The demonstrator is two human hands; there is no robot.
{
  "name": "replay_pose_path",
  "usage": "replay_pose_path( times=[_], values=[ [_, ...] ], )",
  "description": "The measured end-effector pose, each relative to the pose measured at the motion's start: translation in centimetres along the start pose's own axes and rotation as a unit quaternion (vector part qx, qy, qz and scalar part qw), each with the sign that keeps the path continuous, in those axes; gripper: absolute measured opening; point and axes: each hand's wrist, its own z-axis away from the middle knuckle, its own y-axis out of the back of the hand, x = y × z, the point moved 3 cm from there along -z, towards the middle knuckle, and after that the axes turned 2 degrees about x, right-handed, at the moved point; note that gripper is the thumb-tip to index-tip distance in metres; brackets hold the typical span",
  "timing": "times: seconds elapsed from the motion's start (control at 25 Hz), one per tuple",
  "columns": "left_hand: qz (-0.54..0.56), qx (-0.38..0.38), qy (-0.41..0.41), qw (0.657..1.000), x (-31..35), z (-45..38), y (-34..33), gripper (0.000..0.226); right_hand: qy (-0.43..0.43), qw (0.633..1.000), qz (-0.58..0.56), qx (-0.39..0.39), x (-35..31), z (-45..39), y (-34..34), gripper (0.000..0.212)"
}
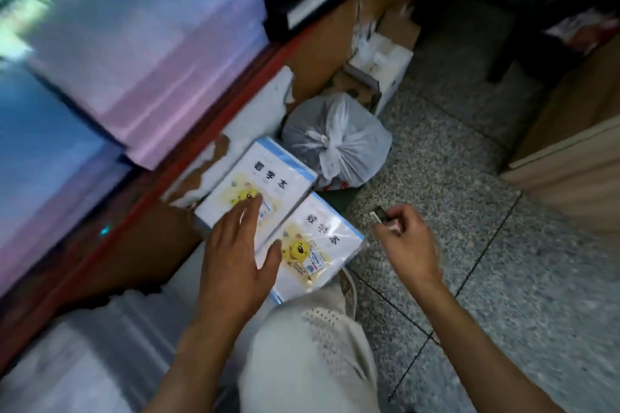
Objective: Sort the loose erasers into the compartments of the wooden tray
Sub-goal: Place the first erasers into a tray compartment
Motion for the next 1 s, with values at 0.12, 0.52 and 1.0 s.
replay_pose_path(
  times=[0.12, 0.52, 1.0],
  values=[
    [0.041, 0.058, 0.042, 0.997, -0.1, 6.0, 6.4, 0.07, 0.087, 0.993, -0.054, -0.055, -9.2, 5.0, 0.6, 0.016],
    [0.046, 0.266, 0.11, 0.957, -2.7, 22.6, 21.9, 0.062, 0.337, 0.905, -0.069, -0.249, -30.7, 26.5, -3.7, 0.02],
    [-0.003, 0.406, 0.15, 0.901, -9.2, 25.6, 37.9, 0.046, 0.364, 0.911, 0.067, -0.181, -42.8, 25.6, -12.5, 0.023]
  ],
)
